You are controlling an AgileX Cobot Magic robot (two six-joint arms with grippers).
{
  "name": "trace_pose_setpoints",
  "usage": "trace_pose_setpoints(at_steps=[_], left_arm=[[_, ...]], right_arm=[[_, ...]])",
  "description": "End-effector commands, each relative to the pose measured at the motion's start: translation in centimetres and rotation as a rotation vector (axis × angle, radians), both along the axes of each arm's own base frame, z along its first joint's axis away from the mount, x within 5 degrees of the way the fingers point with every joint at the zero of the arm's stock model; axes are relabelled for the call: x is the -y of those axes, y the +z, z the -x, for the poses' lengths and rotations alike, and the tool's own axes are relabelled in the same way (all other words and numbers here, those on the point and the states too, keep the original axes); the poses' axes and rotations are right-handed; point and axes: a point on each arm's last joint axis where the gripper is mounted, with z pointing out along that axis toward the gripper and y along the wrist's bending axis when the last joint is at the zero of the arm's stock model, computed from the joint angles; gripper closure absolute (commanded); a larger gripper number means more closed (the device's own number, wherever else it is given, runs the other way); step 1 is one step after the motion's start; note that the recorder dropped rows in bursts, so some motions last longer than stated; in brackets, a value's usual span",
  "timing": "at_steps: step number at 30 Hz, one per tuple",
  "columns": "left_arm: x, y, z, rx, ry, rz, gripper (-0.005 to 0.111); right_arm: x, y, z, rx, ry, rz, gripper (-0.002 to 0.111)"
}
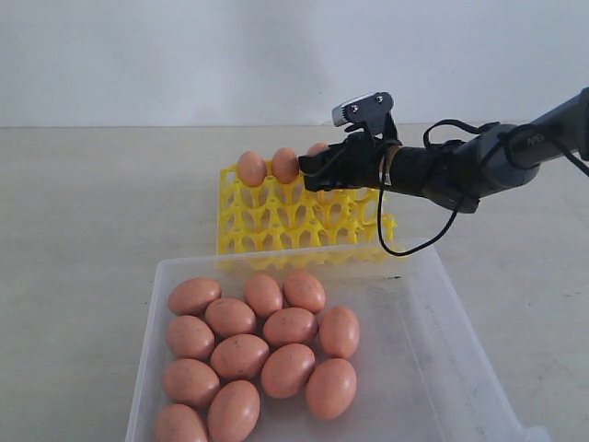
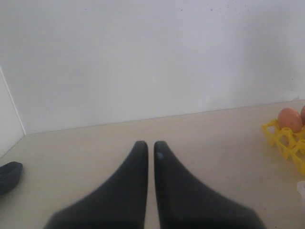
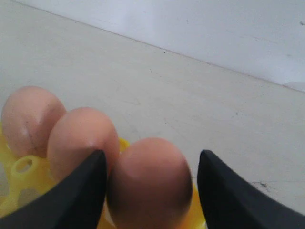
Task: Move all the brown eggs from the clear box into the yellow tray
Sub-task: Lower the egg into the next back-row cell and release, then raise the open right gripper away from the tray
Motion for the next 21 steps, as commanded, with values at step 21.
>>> trace_pose_setpoints(at_steps=[21], left_arm=[[0.0,-0.1,0.0,0.004,-0.006,0.000,0.103]], right_arm=[[0.8,12.7,0.8,0.140,-0.072,0.008,0.054]])
